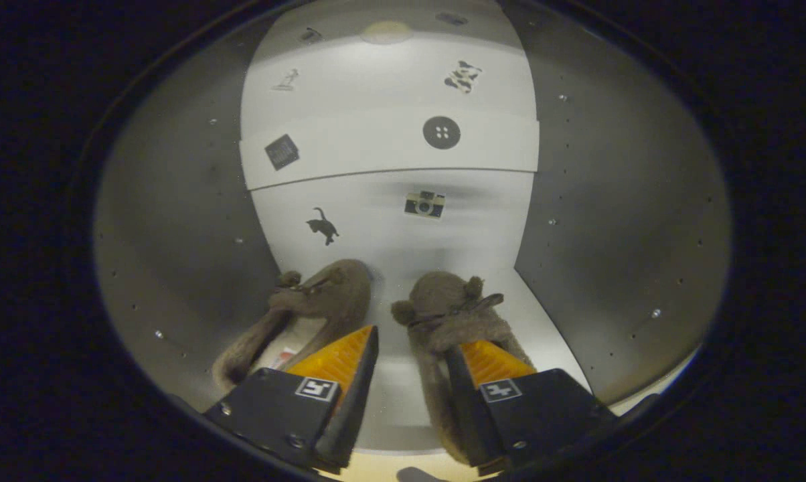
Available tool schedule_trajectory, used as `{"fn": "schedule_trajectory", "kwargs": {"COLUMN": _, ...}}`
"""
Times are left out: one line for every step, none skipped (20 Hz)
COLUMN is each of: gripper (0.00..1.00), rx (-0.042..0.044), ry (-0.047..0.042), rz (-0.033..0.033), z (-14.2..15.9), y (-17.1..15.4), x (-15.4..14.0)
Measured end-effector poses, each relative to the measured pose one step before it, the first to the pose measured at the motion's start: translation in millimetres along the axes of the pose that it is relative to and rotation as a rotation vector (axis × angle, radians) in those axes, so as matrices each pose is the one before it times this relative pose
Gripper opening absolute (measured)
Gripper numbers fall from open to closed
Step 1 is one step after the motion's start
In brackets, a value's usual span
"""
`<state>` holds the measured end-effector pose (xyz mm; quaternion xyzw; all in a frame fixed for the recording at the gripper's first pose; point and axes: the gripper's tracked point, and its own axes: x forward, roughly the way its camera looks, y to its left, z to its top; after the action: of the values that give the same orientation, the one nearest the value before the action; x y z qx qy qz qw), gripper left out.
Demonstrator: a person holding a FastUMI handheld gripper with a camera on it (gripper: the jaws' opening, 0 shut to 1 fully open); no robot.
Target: Open the shoe cabinet door, grab the shoes and put them into the shoe cabinet, then close the shoe cabinet door.
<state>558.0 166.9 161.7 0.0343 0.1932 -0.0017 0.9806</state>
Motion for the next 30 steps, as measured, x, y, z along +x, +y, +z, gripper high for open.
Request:
{"fn": "schedule_trajectory", "kwargs": {"gripper": 0.7, "rx": -0.00075, "ry": -0.03007, "rz": -0.0041, "z": 3.33, "y": 1.16, "x": -13.76}}
{"fn": "schedule_trajectory", "kwargs": {"gripper": 0.76, "rx": -0.01521, "ry": -0.04667, "rz": -0.00777, "z": 4.42, "y": 0.56, "x": -13.46}}
{"fn": "schedule_trajectory", "kwargs": {"gripper": 0.77, "rx": -0.02713, "ry": -0.04684, "rz": -0.00671, "z": 6.45, "y": 0.19, "x": -14.59}}
{"fn": "schedule_trajectory", "kwargs": {"gripper": 0.77, "rx": -0.02855, "ry": -0.04534, "rz": 0.01507, "z": 5.51, "y": 5.67, "x": -15.61}}
{"fn": "schedule_trajectory", "kwargs": {"gripper": 0.77, "rx": -0.02379, "ry": -0.03796, "rz": 0.00835, "z": 5.34, "y": 5.95, "x": -17.08}}
{"fn": "schedule_trajectory", "kwargs": {"gripper": 0.85, "rx": -0.02781, "ry": -0.02627, "rz": -0.00573, "z": 2.12, "y": 0.97, "x": -16.56}}
{"fn": "schedule_trajectory", "kwargs": {"gripper": 0.93, "rx": -0.01166, "ry": -0.02284, "rz": 0.00067, "z": 3.75, "y": 2.88, "x": -17.02}}
{"fn": "schedule_trajectory", "kwargs": {"gripper": 1.0, "rx": 0.00429, "ry": -0.02249, "rz": 0.00656, "z": 0.77, "y": 5.0, "x": -17.63}}
{"fn": "schedule_trajectory", "kwargs": {"gripper": 1.0, "rx": 0.01537, "ry": -0.00944, "rz": 0.01484, "z": 1.2, "y": 5.74, "x": -15.62}}
{"fn": "schedule_trajectory", "kwargs": {"gripper": 1.0, "rx": 0.02177, "ry": -0.00501, "rz": 0.02028, "z": -0.72, "y": 6.18, "x": -17.03}}
{"fn": "schedule_trajectory", "kwargs": {"gripper": 1.0, "rx": 0.01792, "ry": -0.00957, "rz": 0.01572, "z": -0.3, "y": 3.49, "x": -17.2}}
{"fn": "schedule_trajectory", "kwargs": {"gripper": 1.0, "rx": 0.00959, "ry": -0.00416, "rz": 0.01155, "z": -1.45, "y": 3.93, "x": -18.3}}
{"fn": "schedule_trajectory", "kwargs": {"gripper": 1.0, "rx": 0.00308, "ry": -0.00944, "rz": 0.00892, "z": -0.11, "y": 2.78, "x": -17.87}}
{"fn": "schedule_trajectory", "kwargs": {"gripper": 1.0, "rx": -0.00244, "ry": -0.00708, "rz": 0.00609, "z": -0.66, "y": 1.71, "x": -18.7}}
{"fn": "schedule_trajectory", "kwargs": {"gripper": 1.0, "rx": -0.00027, "ry": -0.00756, "rz": 0.00693, "z": -1.08, "y": 1.62, "x": -18.86}}
{"fn": "schedule_trajectory", "kwargs": {"gripper": 1.0, "rx": 0.00207, "ry": -0.00837, "rz": 0.0076, "z": -0.15, "y": 0.91, "x": -20.08}}
{"fn": "schedule_trajectory", "kwargs": {"gripper": 1.0, "rx": 0.00102, "ry": -0.01379, "rz": 0.00378, "z": 1.21, "y": -0.99, "x": -20.18}}
{"fn": "schedule_trajectory", "kwargs": {"gripper": 1.0, "rx": -0.00072, "ry": -0.01425, "rz": -0.00319, "z": 1.91, "y": -3.99, "x": -19.23}}
{"fn": "schedule_trajectory", "kwargs": {"gripper": 1.0, "rx": -0.00182, "ry": -0.01573, "rz": -0.00617, "z": 1.82, "y": -4.86, "x": -20.86}}
{"fn": "schedule_trajectory", "kwargs": {"gripper": 1.0, "rx": 0.00277, "ry": -0.00909, "rz": -0.00618, "z": -0.08, "y": -5.78, "x": -20.51}}
{"fn": "schedule_trajectory", "kwargs": {"gripper": 1.0, "rx": 0.0038, "ry": -0.00653, "rz": -0.00311, "z": -0.92, "y": -6.59, "x": -18.24}}
{"fn": "schedule_trajectory", "kwargs": {"gripper": 1.0, "rx": 0.00521, "ry": -0.00982, "rz": -0.00558, "z": 1.07, "y": -8.27, "x": -19.35}}
{"fn": "schedule_trajectory", "kwargs": {"gripper": 1.0, "rx": 0.00106, "ry": -0.01178, "rz": -0.01553, "z": 1.6, "y": -11.01, "x": -17.48}}
{"fn": "schedule_trajectory", "kwargs": {"gripper": 1.0, "rx": 0.00128, "ry": -0.01122, "rz": -0.01252, "z": 0.61, "y": -12.7, "x": -17.28}}
{"fn": "schedule_trajectory", "kwargs": {"gripper": 1.0, "rx": 0.00385, "ry": -0.00715, "rz": -0.00819, "z": 2.7, "y": -9.58, "x": -17.85}}
{"fn": "schedule_trajectory", "kwargs": {"gripper": 1.0, "rx": 0.00157, "ry": -0.01044, "rz": -0.00642, "z": 1.09, "y": -9.42, "x": -17.37}}
{"fn": "schedule_trajectory", "kwargs": {"gripper": 1.0, "rx": -0.00004, "ry": -0.00588, "rz": -0.00777, "z": 1.86, "y": -11.02, "x": -17.17}}
{"fn": "schedule_trajectory", "kwargs": {"gripper": 1.0, "rx": -0.0004, "ry": -0.0016, "rz": -0.00881, "z": 1.35, "y": -12.53, "x": -14.59}}
{"fn": "schedule_trajectory", "kwargs": {"gripper": 1.0, "rx": -0.00506, "ry": -0.00259, "rz": -0.01987, "z": 0.74, "y": -14.37, "x": -12.96}}
{"fn": "schedule_trajectory", "kwargs": {"gripper": 1.0, "rx": -0.00645, "ry": -0.00066, "rz": -0.01803, "z": 0.6, "y": -15.06, "x": -10.77}}
